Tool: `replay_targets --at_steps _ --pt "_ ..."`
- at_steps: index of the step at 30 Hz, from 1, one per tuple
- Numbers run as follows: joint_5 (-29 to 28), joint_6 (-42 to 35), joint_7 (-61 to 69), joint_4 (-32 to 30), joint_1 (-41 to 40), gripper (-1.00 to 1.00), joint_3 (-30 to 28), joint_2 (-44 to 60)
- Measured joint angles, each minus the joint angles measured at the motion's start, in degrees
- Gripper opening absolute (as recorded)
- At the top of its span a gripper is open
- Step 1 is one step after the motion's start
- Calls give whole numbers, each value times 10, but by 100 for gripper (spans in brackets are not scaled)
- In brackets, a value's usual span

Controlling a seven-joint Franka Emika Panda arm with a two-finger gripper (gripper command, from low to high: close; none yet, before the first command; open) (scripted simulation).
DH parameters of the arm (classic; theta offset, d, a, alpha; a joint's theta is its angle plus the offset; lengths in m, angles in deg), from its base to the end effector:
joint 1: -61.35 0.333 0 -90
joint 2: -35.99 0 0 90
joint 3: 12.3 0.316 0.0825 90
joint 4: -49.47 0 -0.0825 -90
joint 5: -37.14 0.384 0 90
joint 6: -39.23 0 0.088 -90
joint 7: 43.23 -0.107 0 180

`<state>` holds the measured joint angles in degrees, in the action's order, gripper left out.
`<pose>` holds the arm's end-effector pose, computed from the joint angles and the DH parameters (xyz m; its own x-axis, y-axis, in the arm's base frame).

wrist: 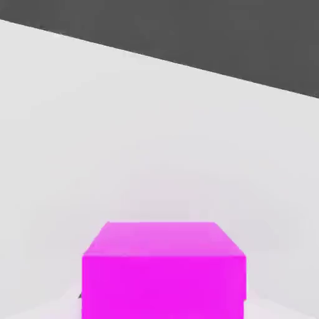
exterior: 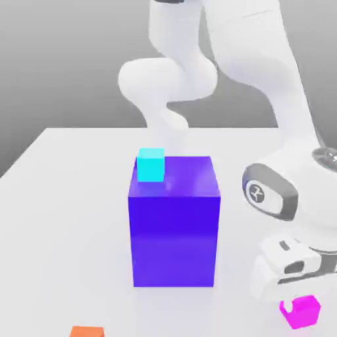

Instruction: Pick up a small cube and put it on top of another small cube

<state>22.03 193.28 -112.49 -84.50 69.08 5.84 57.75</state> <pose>0.4556 0.2379 0.1806 0.8574 -0.5146 -0.0002 -0.5146 -0.8574 -0.0021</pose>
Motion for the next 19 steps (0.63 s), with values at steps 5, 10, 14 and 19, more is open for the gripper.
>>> replay_targets --at_steps 5,10,14,19 --pt "70 -24 -60 -63 35 -100 64 -97" --pt "102 -28 -154 -125 89 -100 112 -165" --pt "41 16 -210 -126 111 -100 85 -116" --pt "-9 52 -247 -123 140 100 47 -71"
